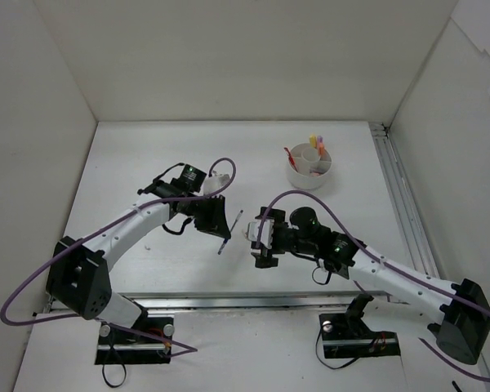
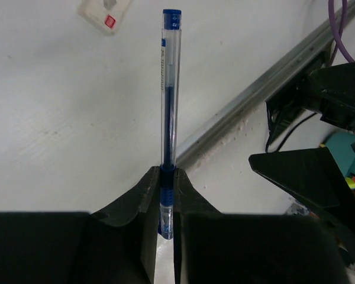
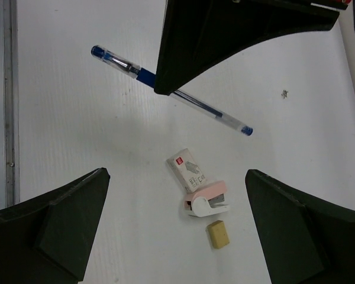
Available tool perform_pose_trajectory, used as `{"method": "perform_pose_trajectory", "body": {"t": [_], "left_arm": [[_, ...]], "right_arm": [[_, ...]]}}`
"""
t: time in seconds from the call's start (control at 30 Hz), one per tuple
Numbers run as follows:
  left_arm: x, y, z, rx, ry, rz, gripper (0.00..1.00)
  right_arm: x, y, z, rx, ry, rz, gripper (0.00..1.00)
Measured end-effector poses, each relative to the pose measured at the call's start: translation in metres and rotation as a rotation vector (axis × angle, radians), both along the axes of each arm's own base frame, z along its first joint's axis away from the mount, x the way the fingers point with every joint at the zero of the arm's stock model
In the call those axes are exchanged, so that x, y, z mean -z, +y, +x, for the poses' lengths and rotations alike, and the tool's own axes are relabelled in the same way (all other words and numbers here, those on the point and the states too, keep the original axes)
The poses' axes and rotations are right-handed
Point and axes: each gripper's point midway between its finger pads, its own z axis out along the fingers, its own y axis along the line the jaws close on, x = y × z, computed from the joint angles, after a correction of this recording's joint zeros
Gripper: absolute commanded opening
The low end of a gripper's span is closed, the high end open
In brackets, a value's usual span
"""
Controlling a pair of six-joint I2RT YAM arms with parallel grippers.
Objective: Sort the stationery into containers
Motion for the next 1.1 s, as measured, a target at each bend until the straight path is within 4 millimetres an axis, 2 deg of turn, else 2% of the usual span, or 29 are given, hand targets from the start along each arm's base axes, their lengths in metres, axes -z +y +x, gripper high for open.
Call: {"method": "perform_pose_trajectory", "body": {"t": [0.37, 0.57, 0.67, 0.7, 0.77, 0.8, 0.97, 1.0, 1.07, 1.1], "left_arm": [[-0.01, -0.022, -0.057, 0.119, 0.169, -0.061, 0.0], [-0.02, -0.022, -0.067, 0.142, 0.209, -0.059, 0.0], [-0.027, -0.023, -0.067, 0.145, 0.203, -0.064, 0.0], [-0.029, -0.024, -0.067, 0.149, 0.2, -0.065, 0.0], [-0.032, -0.024, -0.068, 0.155, 0.196, -0.066, 0.0], [-0.033, -0.025, -0.069, 0.159, 0.197, -0.065, 0.0], [-0.03, -0.023, -0.068, 0.16, 0.205, -0.052, 0.0], [-0.03, -0.023, -0.067, 0.159, 0.204, -0.052, 0.0], [-0.029, -0.024, -0.066, 0.161, 0.206, -0.049, 0.02], [-0.029, -0.024, -0.065, 0.163, 0.209, -0.048, 0.1]], "right_arm": [[0.014, 0.015, -0.004, -0.08, -0.036, -0.06, 0.98], [0.018, 0.027, -0.009, -0.155, -0.024, -0.068, 0.94], [0.022, 0.034, -0.011, -0.191, -0.01, -0.069, 0.82], [0.023, 0.037, -0.013, -0.204, -0.008, -0.07, 0.69], [0.026, 0.041, -0.013, -0.221, -0.008, -0.067, 0.5], [0.026, 0.044, -0.014, -0.23, -0.01, -0.065, 0.35], [0.036, 0.046, -0.023, -0.268, 0.025, -0.082, 0.1], [0.038, 0.045, -0.026, -0.276, 0.033, -0.086, 0.0], [0.041, 0.044, -0.03, -0.285, 0.048, -0.092, 0.0], [0.041, 0.044, -0.03, -0.285, 0.048, -0.093, 0.0]]}}
